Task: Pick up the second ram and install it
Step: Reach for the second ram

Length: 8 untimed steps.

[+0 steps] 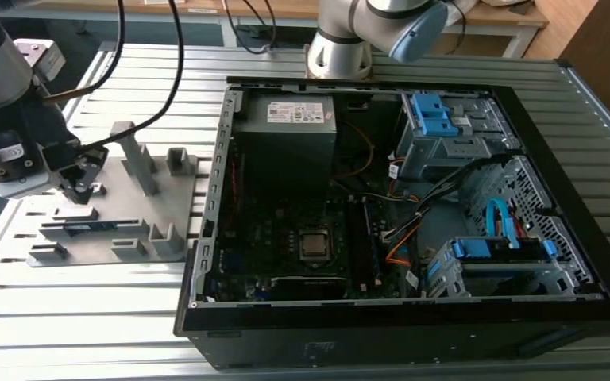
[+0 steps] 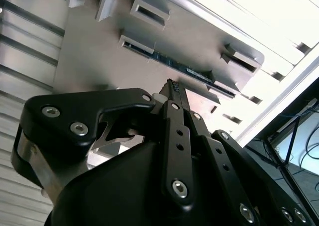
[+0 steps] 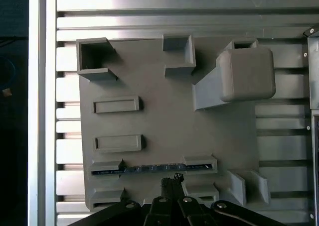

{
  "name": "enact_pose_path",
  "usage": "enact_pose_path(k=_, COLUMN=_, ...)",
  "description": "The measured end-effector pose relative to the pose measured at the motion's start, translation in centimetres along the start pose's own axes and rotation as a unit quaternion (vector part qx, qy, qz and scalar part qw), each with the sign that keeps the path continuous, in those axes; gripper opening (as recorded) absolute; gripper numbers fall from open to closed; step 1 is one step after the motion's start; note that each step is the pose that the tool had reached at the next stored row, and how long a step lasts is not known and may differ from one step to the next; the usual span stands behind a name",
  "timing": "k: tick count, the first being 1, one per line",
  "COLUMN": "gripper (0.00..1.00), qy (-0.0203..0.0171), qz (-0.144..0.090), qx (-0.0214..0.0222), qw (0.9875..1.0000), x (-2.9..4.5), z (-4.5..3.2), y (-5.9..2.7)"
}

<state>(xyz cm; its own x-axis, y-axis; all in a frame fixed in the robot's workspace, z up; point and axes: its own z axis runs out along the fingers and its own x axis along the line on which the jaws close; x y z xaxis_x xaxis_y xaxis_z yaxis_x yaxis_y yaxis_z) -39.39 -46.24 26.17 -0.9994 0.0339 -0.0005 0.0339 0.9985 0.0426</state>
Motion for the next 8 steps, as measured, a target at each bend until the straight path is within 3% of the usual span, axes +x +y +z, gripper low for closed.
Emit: enact_pose_path(k=8, gripper=0.10, qy=0.0004, qz=-0.008, qx=0.0000, qw=1.0000, x=0.54, z=1.44, y=-0.15)
